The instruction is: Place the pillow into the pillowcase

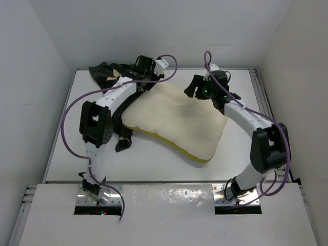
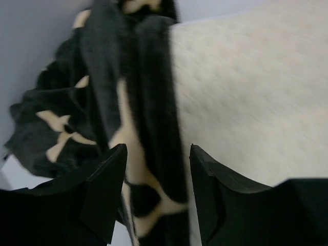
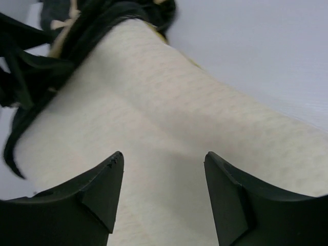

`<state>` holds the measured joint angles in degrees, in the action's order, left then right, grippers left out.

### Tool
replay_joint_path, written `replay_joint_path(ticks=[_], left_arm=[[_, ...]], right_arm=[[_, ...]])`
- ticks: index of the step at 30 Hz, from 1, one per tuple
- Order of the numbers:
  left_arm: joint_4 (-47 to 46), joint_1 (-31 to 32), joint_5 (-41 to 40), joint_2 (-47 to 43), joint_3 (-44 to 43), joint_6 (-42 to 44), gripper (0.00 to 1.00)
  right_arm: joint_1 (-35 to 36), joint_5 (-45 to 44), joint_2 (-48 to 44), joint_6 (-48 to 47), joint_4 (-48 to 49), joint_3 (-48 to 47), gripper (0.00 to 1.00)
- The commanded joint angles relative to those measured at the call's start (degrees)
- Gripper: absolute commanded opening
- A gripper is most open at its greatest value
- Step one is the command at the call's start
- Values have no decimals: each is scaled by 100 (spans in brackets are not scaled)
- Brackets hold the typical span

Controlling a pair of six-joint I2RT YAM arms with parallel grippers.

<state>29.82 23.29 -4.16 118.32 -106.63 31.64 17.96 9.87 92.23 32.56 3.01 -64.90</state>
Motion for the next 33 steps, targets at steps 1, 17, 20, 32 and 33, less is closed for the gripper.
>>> replay_joint_path(ticks=[1,17,20,32,33], left_arm=[[-732,88,-1313,164,-358,70,46],[743,-9,240,762,-674,-351,55],[806,-9,93,745,-693,-308,58],[788,-131,388,763,-911,-211,0],[884,-140,729,693,-982,-219,0]], right_arm=[[-318,138,304,-723,-573,-320,64],[-899,3433,3063,-583,1369,-2350,99],[-759,3784,3626,-785,1352,-2869,99],[-100,2845,3673,-2806,-852,-2889,79],[-64,2941,3532,-2860,-976,-2792,66]])
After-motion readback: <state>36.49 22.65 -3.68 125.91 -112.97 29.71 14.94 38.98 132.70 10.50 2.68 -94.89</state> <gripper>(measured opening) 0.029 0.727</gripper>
